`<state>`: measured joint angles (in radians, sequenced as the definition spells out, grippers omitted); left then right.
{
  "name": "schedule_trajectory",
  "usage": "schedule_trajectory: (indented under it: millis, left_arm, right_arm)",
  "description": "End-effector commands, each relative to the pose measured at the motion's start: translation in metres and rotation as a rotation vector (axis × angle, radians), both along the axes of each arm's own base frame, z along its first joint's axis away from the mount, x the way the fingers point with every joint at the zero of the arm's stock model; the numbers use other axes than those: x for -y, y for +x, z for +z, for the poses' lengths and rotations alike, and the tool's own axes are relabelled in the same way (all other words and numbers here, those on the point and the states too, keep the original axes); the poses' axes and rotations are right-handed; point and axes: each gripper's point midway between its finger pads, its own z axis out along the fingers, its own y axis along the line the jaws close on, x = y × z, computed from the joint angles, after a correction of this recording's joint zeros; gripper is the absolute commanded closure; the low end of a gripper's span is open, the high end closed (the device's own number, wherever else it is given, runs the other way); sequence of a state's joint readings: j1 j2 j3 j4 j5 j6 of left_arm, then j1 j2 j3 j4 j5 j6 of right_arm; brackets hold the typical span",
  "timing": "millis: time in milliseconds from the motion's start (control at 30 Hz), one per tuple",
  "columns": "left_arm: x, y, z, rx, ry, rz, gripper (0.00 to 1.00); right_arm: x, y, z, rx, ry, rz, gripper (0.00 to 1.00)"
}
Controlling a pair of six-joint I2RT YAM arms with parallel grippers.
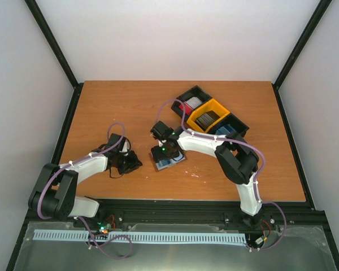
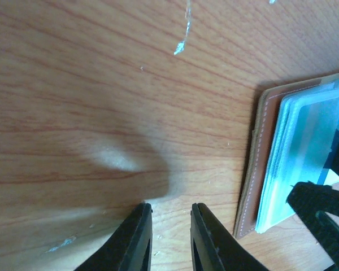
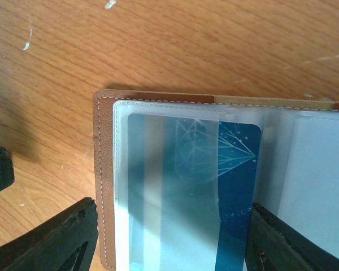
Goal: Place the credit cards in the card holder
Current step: Insert the credit card into the card holder.
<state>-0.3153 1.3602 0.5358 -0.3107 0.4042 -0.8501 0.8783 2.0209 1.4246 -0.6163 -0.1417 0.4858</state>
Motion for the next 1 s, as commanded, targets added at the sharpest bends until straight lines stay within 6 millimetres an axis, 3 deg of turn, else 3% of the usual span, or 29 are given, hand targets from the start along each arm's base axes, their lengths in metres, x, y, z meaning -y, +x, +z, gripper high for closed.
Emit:
schedule_trajectory:
  millis: [0,267,533,833,967]
  left_arm:
    - [0.004,0.004,0.008,0.042,-0.012,-0.026,0.79]
    - [0.005,0.005,0.010,0.050,-0.015,-0.027,0.77]
    - [0.004,0.013,0.022,0.100,-0.016,-0.015,0.66]
    - [0.004,0.022,0.033,0.152,-0.014,-0.005,0.57]
    - [0.005,0.026,0.041,0.193,-0.020,-0.026,0.49]
  right_arm:
    - [-0.006,-0.011,-0.008,-0.008,-0.049,0.058,0.30]
    - [-0.010,-0.016,-0.011,-0.026,-0.077,0.126,0.24]
    - [-0.013,0.007,0.042,0.121,-0.048,0.116,0.22]
    - [0.017,0.032,0.047,0.163,-0.096,-0.007,0.25]
    - [0.040,0.047,0.053,0.173,-0.112,-0.052,0.28]
